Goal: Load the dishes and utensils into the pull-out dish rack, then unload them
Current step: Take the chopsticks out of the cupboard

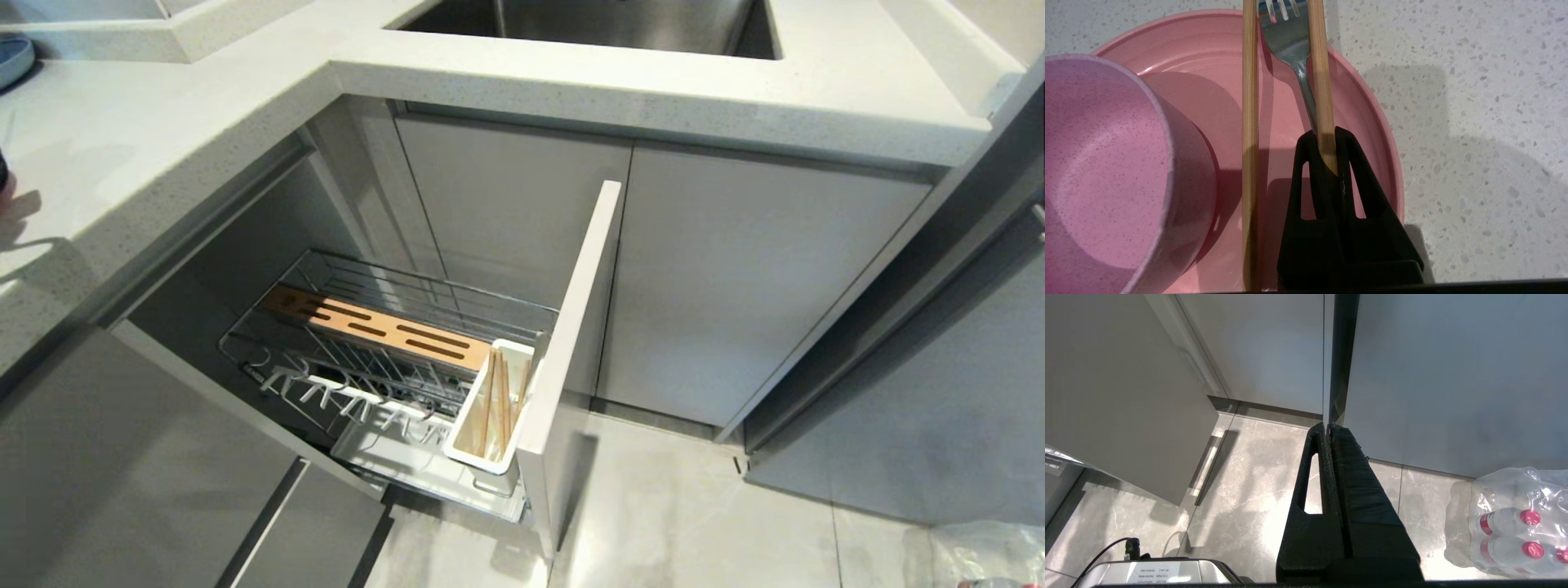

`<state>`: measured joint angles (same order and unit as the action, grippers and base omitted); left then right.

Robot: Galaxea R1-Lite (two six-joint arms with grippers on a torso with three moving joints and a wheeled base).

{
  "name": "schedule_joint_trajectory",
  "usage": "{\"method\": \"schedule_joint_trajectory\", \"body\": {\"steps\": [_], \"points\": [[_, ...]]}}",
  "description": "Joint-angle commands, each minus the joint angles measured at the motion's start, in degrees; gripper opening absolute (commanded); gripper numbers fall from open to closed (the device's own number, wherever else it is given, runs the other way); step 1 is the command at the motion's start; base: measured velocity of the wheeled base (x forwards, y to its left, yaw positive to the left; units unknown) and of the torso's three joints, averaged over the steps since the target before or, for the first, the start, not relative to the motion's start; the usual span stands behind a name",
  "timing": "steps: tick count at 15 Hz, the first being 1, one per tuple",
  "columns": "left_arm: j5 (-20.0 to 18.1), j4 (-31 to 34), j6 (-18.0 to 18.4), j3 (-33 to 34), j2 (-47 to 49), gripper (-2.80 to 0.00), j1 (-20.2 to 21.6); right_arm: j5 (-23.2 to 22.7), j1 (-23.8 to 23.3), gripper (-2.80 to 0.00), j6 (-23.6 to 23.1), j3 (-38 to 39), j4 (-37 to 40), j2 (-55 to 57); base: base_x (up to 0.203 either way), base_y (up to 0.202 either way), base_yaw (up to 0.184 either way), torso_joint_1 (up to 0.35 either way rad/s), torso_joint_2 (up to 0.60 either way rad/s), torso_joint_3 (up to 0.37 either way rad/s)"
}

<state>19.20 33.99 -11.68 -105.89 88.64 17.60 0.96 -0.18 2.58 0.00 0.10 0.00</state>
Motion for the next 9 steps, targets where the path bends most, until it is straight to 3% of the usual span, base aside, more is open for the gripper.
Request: {"method": "schedule_joint_trajectory", "body": {"steps": [1,9], "points": [[0.4,1.2,0.0,-0.2,0.4,-2.8,0.1,0.0,0.0,-2.8,0.0,0.1,0.0,0.0,0.0,0.0,0.0,0.0,0.0,0.0],[1.2,1.7,0.3,-0.2,0.2,-2.8,0.1,0.0,0.0,-2.8,0.0,0.1,0.0,0.0,0.0,0.0,0.0,0.0,0.0,0.0]]}}
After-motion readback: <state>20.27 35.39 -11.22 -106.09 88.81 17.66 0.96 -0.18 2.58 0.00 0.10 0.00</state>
